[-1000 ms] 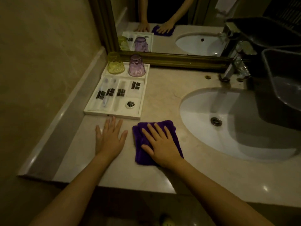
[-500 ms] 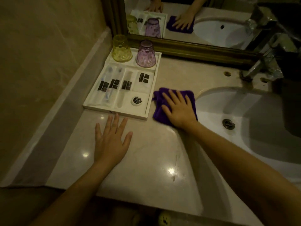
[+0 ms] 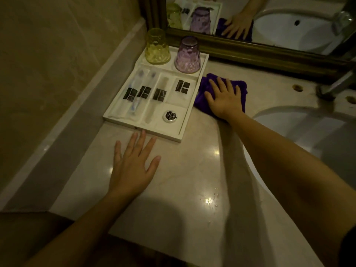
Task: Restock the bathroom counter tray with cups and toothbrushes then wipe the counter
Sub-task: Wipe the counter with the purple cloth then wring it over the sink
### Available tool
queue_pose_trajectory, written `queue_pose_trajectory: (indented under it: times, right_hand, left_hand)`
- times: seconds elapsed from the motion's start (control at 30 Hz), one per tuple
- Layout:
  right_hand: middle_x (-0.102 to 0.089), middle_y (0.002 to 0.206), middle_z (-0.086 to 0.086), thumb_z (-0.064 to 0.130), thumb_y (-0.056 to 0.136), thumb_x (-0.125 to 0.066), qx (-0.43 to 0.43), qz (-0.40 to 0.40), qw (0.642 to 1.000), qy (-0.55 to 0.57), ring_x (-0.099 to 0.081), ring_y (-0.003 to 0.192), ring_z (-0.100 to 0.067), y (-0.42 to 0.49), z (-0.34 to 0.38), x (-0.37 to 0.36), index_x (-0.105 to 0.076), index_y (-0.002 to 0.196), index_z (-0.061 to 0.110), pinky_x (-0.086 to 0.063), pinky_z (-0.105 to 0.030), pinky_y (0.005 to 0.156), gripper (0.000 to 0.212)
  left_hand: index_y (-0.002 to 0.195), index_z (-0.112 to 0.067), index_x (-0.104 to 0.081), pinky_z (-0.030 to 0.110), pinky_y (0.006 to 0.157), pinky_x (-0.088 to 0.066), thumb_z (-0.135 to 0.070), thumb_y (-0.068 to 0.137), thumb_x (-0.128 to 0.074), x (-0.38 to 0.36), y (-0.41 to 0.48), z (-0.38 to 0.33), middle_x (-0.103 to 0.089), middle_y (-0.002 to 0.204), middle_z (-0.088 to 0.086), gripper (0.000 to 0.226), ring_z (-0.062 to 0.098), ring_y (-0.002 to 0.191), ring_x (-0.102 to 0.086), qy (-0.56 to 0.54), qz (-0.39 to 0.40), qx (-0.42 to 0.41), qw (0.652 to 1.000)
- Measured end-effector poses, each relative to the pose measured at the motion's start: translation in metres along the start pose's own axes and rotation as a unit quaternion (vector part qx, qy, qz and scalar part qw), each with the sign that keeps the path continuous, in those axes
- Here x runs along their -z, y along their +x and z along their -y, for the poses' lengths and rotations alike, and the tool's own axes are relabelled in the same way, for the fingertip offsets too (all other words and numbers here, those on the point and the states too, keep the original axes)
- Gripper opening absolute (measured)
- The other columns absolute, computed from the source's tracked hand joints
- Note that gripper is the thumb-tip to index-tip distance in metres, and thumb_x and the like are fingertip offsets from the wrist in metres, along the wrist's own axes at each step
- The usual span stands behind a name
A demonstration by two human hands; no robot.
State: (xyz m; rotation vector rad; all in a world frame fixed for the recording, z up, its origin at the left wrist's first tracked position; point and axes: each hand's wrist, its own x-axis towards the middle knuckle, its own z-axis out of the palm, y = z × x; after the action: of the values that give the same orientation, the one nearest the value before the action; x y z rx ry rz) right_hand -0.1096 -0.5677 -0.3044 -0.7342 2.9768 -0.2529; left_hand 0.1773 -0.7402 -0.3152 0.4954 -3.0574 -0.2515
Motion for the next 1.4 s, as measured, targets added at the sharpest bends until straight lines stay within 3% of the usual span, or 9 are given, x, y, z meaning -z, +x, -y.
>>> queue_pose_trajectory:
  times: [0.27,0.73,0.97,1.13,1.4]
  right_hand:
    - [-0.011,0.159,-0.005,0.051,0.095,-0.018,-0.038,-0.023,0.999,0.021,-0.004,0.146,-0.030,-0.040,0.015,-0.005,-0.012,0.148,0.025,0.001,-0.051,0.116,0.060]
    - [-0.016,0.158,-0.003,0.052,0.092,-0.020,-0.142,-0.061,0.987,0.033,-0.008,0.146,-0.026,-0.238,0.106,-0.023,-0.018,0.147,0.026,0.005,-0.048,0.115,0.061]
    - [-0.009,0.159,0.001,0.057,0.090,-0.015,-0.111,-0.037,0.993,0.026,0.001,0.146,-0.023,-0.308,0.161,-0.040,-0.010,0.147,0.031,0.008,-0.046,0.115,0.063]
    - [-0.007,0.158,0.007,0.062,0.088,-0.012,-0.089,-0.023,0.995,0.024,0.004,0.146,-0.017,-0.338,0.145,-0.037,-0.003,0.145,0.038,0.011,-0.040,0.116,0.062]
    - [-0.010,0.159,0.001,0.054,0.094,-0.019,-0.200,-0.045,0.978,0.021,-0.004,0.146,-0.022,-0.282,0.069,-0.013,-0.011,0.148,0.031,-0.003,-0.050,0.118,0.059]
  left_hand:
    - [0.146,-0.033,-0.013,0.047,0.116,0.007,-0.059,0.087,-0.012,0.003,-0.001,-0.001,-0.005,0.159,-0.003,0.064,0.011,0.145,0.003,-0.009,-0.001,-0.012,1.000]
    - [0.146,-0.032,-0.005,0.053,0.113,0.007,-0.059,0.087,-0.005,-0.005,0.003,0.006,0.001,0.159,0.000,0.065,0.018,0.146,0.004,-0.001,0.019,-0.042,0.999]
    - [0.147,-0.032,0.000,0.052,0.114,0.008,-0.060,0.088,-0.008,0.008,0.002,0.014,0.009,0.159,-0.001,0.065,0.018,0.145,0.010,-0.012,0.059,-0.077,0.995]
    - [0.146,-0.034,-0.001,0.053,0.116,0.006,-0.061,0.089,-0.011,0.013,-0.010,0.032,0.003,0.159,0.001,0.064,0.019,0.146,0.006,-0.014,0.046,-0.103,0.994]
    - [0.146,-0.034,-0.001,0.052,0.115,0.008,-0.060,0.089,-0.011,0.011,-0.012,0.033,0.004,0.159,0.000,0.064,0.018,0.145,0.008,-0.009,0.035,-0.106,0.994]
